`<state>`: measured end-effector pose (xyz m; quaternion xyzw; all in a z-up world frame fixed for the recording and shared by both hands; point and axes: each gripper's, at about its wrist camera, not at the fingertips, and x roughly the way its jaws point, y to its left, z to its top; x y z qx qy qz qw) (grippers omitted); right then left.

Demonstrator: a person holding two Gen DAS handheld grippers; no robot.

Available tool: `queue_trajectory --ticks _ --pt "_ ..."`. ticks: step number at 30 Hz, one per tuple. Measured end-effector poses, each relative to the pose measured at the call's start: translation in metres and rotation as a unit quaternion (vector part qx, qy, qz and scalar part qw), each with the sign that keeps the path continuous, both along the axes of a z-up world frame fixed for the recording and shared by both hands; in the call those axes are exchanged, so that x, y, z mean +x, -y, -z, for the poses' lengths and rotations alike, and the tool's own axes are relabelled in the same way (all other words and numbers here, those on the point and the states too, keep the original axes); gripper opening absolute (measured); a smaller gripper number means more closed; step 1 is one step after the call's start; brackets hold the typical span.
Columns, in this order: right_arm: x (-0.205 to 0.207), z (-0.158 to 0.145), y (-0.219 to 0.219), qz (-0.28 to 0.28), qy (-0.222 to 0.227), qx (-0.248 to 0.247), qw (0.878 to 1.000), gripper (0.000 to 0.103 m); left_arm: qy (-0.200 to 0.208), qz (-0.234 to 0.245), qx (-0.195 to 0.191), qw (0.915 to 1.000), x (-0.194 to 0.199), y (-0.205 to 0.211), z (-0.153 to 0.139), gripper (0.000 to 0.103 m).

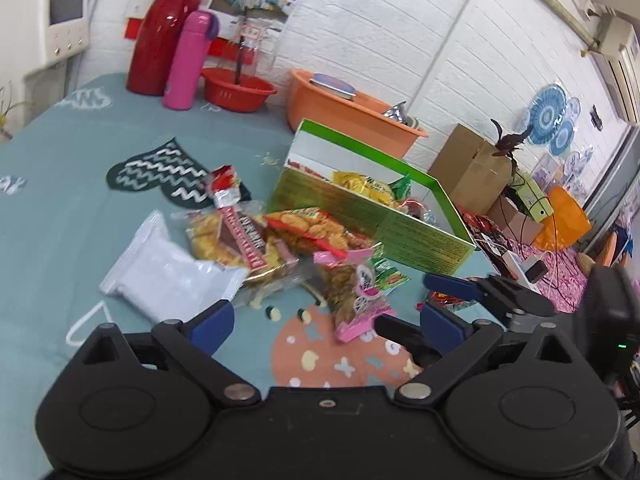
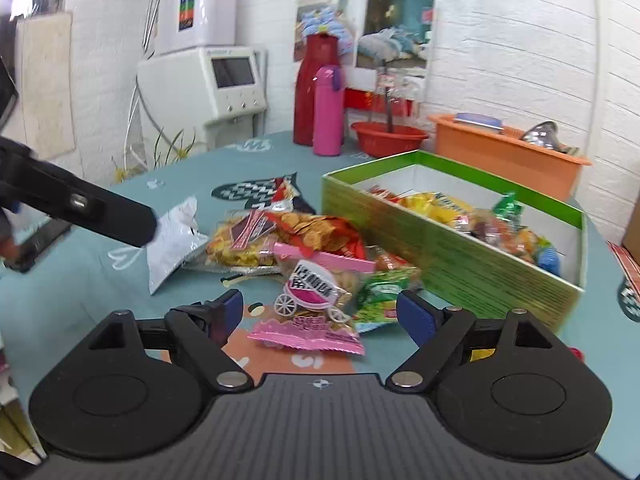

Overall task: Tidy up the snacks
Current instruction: 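Grasp the pink-topped cookie bag with the left gripper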

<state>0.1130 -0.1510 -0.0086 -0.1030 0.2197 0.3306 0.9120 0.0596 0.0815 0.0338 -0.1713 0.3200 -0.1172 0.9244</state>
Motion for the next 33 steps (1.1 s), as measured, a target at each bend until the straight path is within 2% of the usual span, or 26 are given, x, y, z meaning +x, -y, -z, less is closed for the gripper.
queue_trajectory --ticks 4,7,10,12,13,16,22,33 --pt "0.020 0.014 -0.016 -0.005 -0.015 -0.007 1.000 0.103 -0.008 0.001 -0.004 1.0000 -0.002 -0.006 0.007 0.103" --pt "0.026 0.022 -0.020 -0.005 -0.062 -0.014 0.998 0.095 -0.012 0.012 -0.015 0.9997 0.003 -0.004 0.014 0.103" --pt "0.006 0.020 -0.017 -0.028 -0.063 -0.024 0.997 0.094 -0.020 0.031 -0.028 0.9989 0.014 0.003 0.024 0.103" --pt "-0.007 0.019 -0.014 -0.028 -0.056 -0.026 0.998 0.098 -0.031 0.040 -0.034 0.9982 0.023 0.010 0.031 0.103" --pt "-0.012 0.019 -0.011 -0.029 -0.051 -0.026 0.998 0.103 -0.038 0.044 -0.037 0.9976 0.027 0.014 0.035 0.103" --pt "-0.020 0.021 -0.003 -0.030 -0.051 -0.023 0.998 0.103 -0.046 0.061 -0.052 0.9957 0.037 0.023 0.044 0.103" --pt "-0.015 0.027 0.003 -0.022 -0.071 -0.008 0.997 0.103 -0.064 0.062 -0.057 0.9944 0.055 0.032 0.054 0.103" --pt "-0.001 0.028 -0.003 -0.029 -0.085 0.016 0.996 0.103 -0.058 0.067 -0.052 0.9947 0.065 0.037 0.054 0.103"
